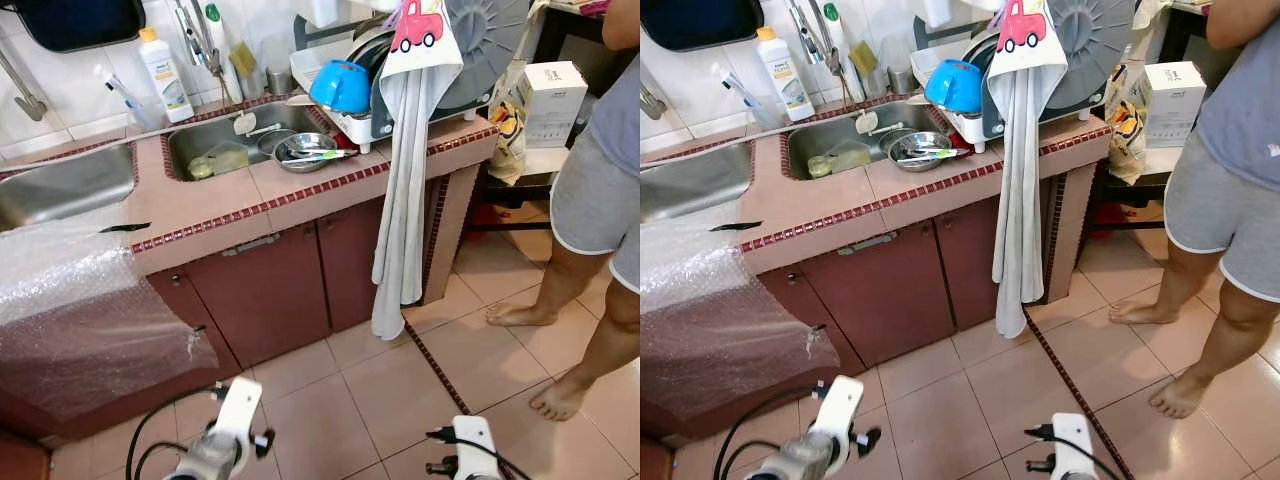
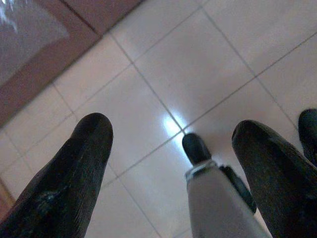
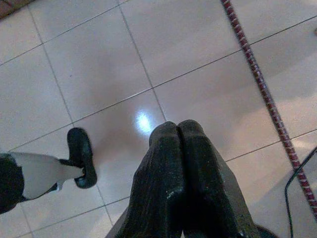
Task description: Kitchen organization
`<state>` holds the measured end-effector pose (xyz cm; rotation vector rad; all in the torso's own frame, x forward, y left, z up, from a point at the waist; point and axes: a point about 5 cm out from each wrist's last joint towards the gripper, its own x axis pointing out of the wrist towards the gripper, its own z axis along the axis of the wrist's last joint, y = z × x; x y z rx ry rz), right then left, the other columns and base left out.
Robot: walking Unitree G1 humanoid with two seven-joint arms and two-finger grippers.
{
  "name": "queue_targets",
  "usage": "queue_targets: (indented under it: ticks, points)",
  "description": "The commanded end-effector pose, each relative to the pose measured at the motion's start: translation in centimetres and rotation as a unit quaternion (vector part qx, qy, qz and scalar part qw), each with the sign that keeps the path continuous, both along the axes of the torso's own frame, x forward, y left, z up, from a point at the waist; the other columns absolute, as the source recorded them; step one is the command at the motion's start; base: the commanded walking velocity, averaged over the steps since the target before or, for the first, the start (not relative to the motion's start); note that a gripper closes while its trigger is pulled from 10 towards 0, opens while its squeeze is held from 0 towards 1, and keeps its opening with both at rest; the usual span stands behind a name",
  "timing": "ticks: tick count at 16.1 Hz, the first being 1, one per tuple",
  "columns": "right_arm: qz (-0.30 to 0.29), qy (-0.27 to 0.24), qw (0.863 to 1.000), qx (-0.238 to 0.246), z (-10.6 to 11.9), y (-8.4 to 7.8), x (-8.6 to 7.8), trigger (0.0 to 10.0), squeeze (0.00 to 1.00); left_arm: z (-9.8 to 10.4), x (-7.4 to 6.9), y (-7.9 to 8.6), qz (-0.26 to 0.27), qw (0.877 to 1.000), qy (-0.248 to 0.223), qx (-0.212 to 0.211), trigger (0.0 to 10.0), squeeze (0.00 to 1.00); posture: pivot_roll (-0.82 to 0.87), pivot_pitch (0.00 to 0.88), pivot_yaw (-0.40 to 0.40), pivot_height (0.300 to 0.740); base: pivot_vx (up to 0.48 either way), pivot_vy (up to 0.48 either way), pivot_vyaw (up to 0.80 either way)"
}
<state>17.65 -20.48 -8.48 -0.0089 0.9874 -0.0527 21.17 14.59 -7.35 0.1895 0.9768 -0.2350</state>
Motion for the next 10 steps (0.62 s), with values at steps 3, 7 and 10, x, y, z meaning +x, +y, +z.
queue_targets:
  ticks: [3,7,10]
  points:
    - [0.007,0.0,1.0,0.001,-0.1,0.5,0.0,10.0,0.0,-0.3,-0.6,1.0,0.007,1.0,0.013,0.014,10.0,0.0,-0.13,0.0,0.143,0.74,0.0,0.0,0.0]
    - [0.045,0.008,0.999,-0.012,-0.1,0.2,-0.3,10.0,0.0,-0.6,-1.1,0.3,0.035,0.999,0.017,-0.011,10.0,0.0,-0.11,0.0,0.085,0.74,0.0,0.0,0.0]
    - [0.055,0.002,0.998,-0.018,0.3,-0.3,0.4,10.0,0.0,-0.9,-1.6,0.3,0.042,0.999,0.022,-0.017,10.0,0.0,-0.1,0.0,0.055,0.74,0.0,0.0,0.0]
